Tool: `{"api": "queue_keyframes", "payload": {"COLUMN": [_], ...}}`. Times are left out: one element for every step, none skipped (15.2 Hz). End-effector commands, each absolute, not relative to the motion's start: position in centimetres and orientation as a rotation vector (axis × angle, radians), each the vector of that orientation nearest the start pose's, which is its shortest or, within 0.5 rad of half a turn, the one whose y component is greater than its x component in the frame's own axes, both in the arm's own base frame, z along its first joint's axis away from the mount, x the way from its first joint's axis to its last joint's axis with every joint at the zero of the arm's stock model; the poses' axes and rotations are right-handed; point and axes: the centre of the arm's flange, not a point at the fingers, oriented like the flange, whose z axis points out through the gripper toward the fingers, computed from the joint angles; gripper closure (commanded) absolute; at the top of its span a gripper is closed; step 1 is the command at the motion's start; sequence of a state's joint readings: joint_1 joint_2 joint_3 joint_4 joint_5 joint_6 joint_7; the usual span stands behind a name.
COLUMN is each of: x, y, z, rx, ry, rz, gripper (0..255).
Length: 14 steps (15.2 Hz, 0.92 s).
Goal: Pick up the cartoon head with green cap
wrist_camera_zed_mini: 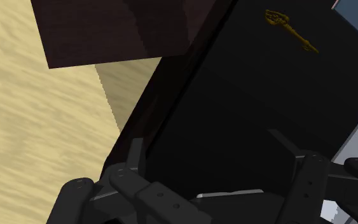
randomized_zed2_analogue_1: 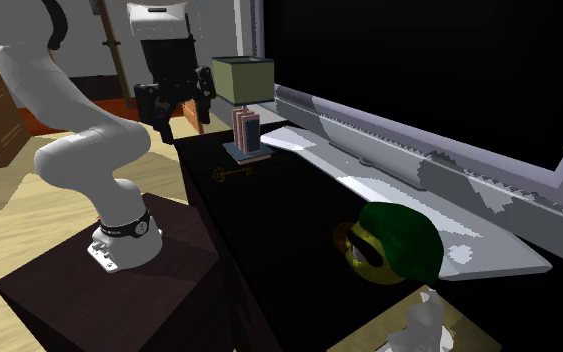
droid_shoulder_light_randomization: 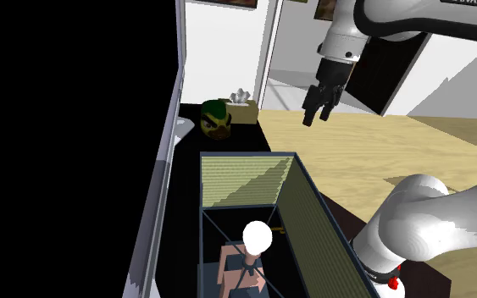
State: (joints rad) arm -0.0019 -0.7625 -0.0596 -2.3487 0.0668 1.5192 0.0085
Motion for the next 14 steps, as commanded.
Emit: {"api": "queue_keyframes", "payload": {"x": [30.7, 31.8, 32.9, 34.0, 35.1, 36.3, 37.4, 38.5, 39.7, 40.8, 42.0, 43.1, 44.3, 45.4], "y": [-1.7, -1.3, -0.9, -0.5, -0.2, 0.2, 0.5, 0.8, 1.1, 1.4, 1.7, 2.0, 2.2, 2.5], "z": [58.2, 57.9, 57.6, 57.2, 56.9, 56.6, 56.3, 56.0, 55.7, 55.4, 55.1, 54.8, 54.5, 54.3], "rx": [-3.03, -3.032, -3.035, -3.037, -3.039, -3.041, -3.043, -3.045, -3.047, -3.048, -3.05, -3.051, -3.052, -3.053], "ry": [0.077, 0.093, 0.11, 0.126, 0.142, 0.158, 0.175, 0.191, 0.207, 0.223, 0.24, 0.256, 0.273, 0.289], "rz": [0.1, 0.089, 0.078, 0.067, 0.056, 0.045, 0.034, 0.023, 0.011, 0.0, -0.011, -0.022, -0.033, -0.045], "gripper": [0, 0, 0, 0, 0, 0, 0, 0, 0, 0, 0, 0, 0, 0]}}
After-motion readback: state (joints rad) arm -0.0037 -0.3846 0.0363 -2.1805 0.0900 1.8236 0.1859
